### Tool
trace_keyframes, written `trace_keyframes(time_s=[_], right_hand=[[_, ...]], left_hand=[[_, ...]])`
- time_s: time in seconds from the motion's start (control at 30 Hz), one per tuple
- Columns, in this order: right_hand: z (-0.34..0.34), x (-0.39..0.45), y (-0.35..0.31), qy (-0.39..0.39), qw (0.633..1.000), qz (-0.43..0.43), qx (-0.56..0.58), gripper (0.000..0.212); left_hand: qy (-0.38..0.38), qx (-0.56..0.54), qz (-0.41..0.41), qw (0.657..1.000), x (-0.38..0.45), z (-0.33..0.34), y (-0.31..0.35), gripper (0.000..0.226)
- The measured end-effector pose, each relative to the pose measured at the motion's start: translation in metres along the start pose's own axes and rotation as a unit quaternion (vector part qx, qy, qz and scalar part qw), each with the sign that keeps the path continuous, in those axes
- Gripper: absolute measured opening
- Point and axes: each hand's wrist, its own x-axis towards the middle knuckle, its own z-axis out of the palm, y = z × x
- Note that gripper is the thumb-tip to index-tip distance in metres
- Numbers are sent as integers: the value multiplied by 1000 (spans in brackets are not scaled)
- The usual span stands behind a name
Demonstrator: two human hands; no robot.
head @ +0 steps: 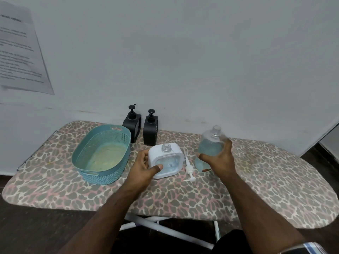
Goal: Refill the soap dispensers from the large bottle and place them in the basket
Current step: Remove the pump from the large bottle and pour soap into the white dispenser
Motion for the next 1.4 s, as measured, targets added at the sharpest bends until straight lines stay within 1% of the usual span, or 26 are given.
trace_keyframes(time_s=[0.13, 0.2, 0.27, 0.33, 0.47, 0.57, 0.67, 0.77, 0.87, 1.03, 1.17, 1.27, 1.4], right_hand=[[6, 3, 4, 5, 1000, 2, 15, 102], [9, 2, 3, 7, 1000, -3, 25, 105], [9, 0, 2, 1, 999, -2, 36, 110], [6, -1, 4, -13, 999, 1, 39, 113], [-9, -4, 13, -65, 997, 39, 30, 119], [-16, -11, 23, -78, 995, 60, 10, 118], [-18, -13, 25, -68, 996, 59, 6, 118], [-17, -6, 16, -52, 997, 50, 20, 112], [-12, 2, 9, -52, 997, 45, 23, 109], [1, 2, 8, -35, 998, 47, 33, 112], [6, 2, 2, -14, 999, 34, 4, 107], [6, 1, -7, -6, 999, 19, -28, 101], [1, 5, -30, 7, 995, -60, -80, 106]], left_hand=[[2, 10, -8, 1000, 0, 1, -13, 57], [-1, 6, -12, 1000, 0, 2, -14, 56], [-8, -3, -12, 1000, -1, 4, -16, 58], [-13, -5, -14, 1000, -1, 6, -17, 59], [-17, 5, -19, 1000, 0, 7, -19, 52], [-17, 3, -20, 1000, 1, 8, -19, 53], [-19, 6, -25, 1000, 0, 9, -15, 53], [-14, 12, -26, 999, -1, 9, -14, 55], [-17, 17, -28, 999, -2, 9, -15, 55], [-25, 8, -35, 999, -4, 9, -10, 53], [-34, -12, -31, 999, -4, 7, -3, 57], [-35, -10, -19, 999, -4, 4, 5, 56], [-36, -21, -13, 999, -3, 0, 17, 58]])
